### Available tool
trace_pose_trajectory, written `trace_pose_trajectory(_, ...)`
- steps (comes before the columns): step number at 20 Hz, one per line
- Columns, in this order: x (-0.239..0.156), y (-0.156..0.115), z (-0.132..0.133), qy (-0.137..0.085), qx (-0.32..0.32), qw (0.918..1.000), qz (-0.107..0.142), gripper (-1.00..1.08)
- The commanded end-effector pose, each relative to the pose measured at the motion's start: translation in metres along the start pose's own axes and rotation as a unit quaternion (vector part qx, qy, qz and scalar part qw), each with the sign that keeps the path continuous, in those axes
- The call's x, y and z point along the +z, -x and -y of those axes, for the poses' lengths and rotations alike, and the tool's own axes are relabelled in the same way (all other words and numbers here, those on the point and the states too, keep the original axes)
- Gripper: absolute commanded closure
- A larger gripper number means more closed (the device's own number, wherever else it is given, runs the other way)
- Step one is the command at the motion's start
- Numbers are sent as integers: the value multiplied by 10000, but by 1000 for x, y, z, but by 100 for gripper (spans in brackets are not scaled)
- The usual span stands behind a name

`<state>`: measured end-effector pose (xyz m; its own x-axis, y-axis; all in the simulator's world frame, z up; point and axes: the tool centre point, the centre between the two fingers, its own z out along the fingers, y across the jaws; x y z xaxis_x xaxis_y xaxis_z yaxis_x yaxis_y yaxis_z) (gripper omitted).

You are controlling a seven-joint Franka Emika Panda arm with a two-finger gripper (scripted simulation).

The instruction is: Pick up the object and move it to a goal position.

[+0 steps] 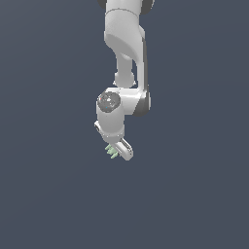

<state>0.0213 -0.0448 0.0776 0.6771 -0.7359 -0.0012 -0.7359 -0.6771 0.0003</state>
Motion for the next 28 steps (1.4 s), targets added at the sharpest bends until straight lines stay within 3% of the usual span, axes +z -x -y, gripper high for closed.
trace_pose_trajectory(1, -16, 6, -4, -7, 0, 10000, 0, 108)
trace_pose_trajectory(28, -271, 100, -65, 2, 7, 10000, -11, 108)
